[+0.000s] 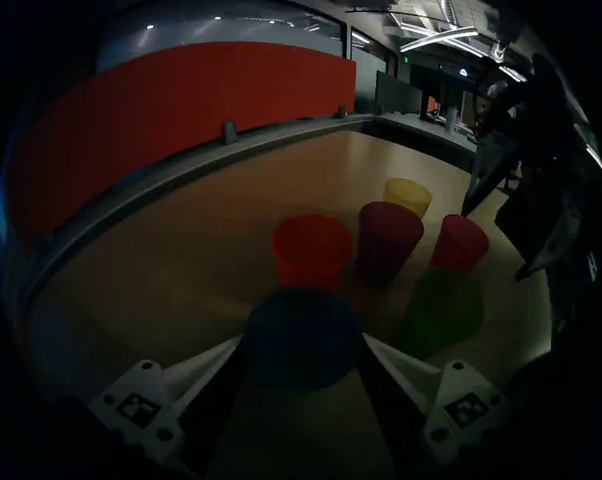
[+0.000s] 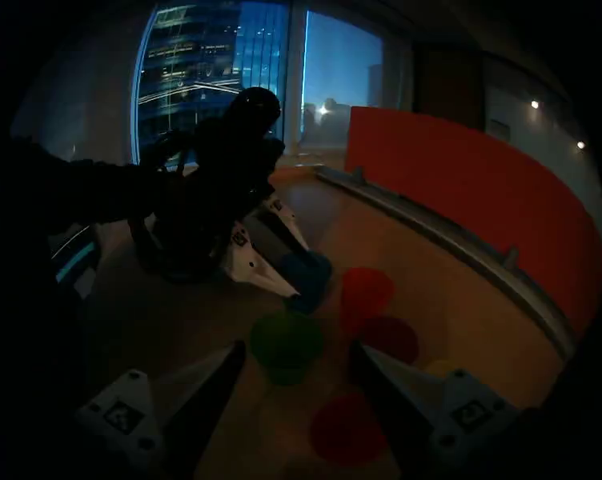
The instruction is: Pour water
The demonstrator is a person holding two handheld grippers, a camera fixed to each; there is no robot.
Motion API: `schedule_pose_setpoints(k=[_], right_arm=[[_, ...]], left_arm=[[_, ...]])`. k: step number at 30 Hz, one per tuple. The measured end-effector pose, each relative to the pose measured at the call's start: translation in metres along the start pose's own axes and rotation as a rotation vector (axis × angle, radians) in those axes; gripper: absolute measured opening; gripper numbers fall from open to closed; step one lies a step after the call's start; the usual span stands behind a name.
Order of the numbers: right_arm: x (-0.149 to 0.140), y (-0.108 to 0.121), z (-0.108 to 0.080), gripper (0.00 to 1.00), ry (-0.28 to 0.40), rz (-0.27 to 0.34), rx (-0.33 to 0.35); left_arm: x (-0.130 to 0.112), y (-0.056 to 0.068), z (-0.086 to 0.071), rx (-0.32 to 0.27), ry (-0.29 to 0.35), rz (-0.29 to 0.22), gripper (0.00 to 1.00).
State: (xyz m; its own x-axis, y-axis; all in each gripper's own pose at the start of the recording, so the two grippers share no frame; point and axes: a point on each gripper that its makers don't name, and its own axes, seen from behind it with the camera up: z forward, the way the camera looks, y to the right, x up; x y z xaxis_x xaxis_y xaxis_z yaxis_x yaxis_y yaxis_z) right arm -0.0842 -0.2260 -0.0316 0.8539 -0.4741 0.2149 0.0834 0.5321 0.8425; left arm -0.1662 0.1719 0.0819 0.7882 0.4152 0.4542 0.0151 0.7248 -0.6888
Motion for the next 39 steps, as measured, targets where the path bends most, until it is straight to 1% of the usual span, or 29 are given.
schedule_pose_setpoints(k=[9, 18, 24, 31, 39], right_arm=[[-0.011, -0.004, 0.014, 0.99, -0.023, 0.008, 0.014], [-0.020, -0.007, 0.029, 0.99, -0.048, 0.007, 0.027], [-0.024, -0.010, 0.038, 0.99, -0.065, 0.008, 0.033], [-0.030, -0.011, 0.047, 0.99, -0.085, 0.001, 0.020], [-0.032, -0.014, 0.060, 0.99, -0.098, 0.004, 0.018]], left_arm=[[0.003, 0.001, -0.010, 0.006, 0.020, 0.007, 0.87], [0.009, 0.003, -0.027, 0.008, 0.045, 0.017, 0.87], [0.011, 0.004, -0.038, 0.012, 0.060, 0.012, 0.87], [0.011, 0.003, -0.051, 0.019, 0.072, 0.009, 0.86], [0.010, 0.001, -0.062, 0.026, 0.082, 0.005, 0.86]])
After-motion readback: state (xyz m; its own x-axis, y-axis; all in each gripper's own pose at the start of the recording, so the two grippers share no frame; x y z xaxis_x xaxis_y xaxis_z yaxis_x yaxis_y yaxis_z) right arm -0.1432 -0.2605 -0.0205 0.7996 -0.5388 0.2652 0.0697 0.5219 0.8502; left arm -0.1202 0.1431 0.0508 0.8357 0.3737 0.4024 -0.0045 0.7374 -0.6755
